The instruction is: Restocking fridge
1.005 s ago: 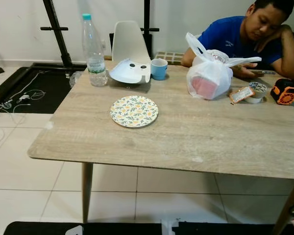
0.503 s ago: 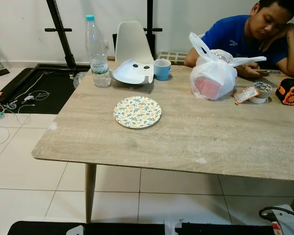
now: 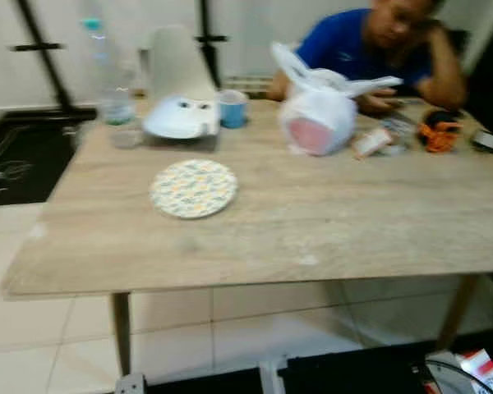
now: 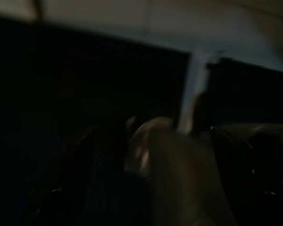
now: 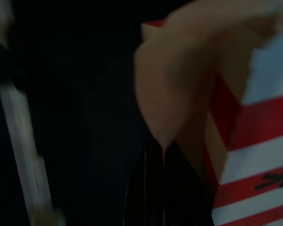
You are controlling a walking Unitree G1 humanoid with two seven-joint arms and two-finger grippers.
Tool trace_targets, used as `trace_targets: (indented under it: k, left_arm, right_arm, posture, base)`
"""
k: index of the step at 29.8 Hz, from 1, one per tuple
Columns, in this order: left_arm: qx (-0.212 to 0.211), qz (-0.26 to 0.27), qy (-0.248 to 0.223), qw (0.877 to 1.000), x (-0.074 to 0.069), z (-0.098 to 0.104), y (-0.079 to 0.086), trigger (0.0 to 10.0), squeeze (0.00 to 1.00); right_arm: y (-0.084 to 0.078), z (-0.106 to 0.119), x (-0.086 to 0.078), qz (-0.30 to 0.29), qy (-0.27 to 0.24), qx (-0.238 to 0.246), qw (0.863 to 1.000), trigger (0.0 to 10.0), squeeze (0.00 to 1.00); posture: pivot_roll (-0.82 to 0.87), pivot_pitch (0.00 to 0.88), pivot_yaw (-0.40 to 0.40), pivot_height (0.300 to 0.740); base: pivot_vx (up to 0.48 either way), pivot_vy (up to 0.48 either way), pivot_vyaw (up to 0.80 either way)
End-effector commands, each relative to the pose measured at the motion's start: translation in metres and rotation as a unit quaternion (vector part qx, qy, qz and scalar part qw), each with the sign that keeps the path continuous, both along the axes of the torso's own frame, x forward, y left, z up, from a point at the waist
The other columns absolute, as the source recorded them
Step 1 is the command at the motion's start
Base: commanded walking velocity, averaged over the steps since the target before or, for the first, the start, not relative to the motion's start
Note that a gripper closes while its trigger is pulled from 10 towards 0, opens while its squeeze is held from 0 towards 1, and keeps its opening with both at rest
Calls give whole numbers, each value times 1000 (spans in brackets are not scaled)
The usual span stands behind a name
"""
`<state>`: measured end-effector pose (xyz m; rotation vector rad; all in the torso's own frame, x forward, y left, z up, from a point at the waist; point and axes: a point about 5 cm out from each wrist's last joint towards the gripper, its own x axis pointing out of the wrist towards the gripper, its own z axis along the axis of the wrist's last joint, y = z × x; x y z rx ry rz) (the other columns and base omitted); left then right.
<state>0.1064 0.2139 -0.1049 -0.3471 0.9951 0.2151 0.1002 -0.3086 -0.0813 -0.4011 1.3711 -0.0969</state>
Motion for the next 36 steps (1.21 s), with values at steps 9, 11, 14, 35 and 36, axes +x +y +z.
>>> trace_targets:
  k: [9, 11, 14, 35, 36]
  left_arm:
    - [0, -16, 10, 1000, -1, -1, -4, 10000, 0]
    - [1, -16, 10, 1000, -1, -1, -3, 10000, 0]
    - [1, -16, 12, 1000, -3, -1, -1, 10000, 0]
    - [-16, -19, 10, 1000, -6, -3, -7, 10000, 0]
    - [-16, -19, 10, 1000, -6, -3, -7, 10000, 0]
  right_arm:
    - [21, -6, 9, 25, -14, 17, 999, 10000, 0]
    - [24, -7, 12, 25, -18, 20, 999, 10000, 0]
    - [25, -7, 13, 23, -23, 20, 999, 10000, 0]
    - [26, -10, 4, 22, -10, 21, 999, 10000, 0]
    - [26, -10, 4, 22, -10, 21, 999, 10000, 0]
  posture:
    - [-47, 0, -43, 740]
    - [-47, 0, -36, 740]
    - [-45, 0, -28, 740]
    - [-52, 0, -3, 740]
    - [-52, 0, -3, 740]
  base:
    - [0, 0, -350]
    - [0, 0, 0]
    - [0, -173, 0]
    - [0, -337, 0]
    - [0, -412, 0]
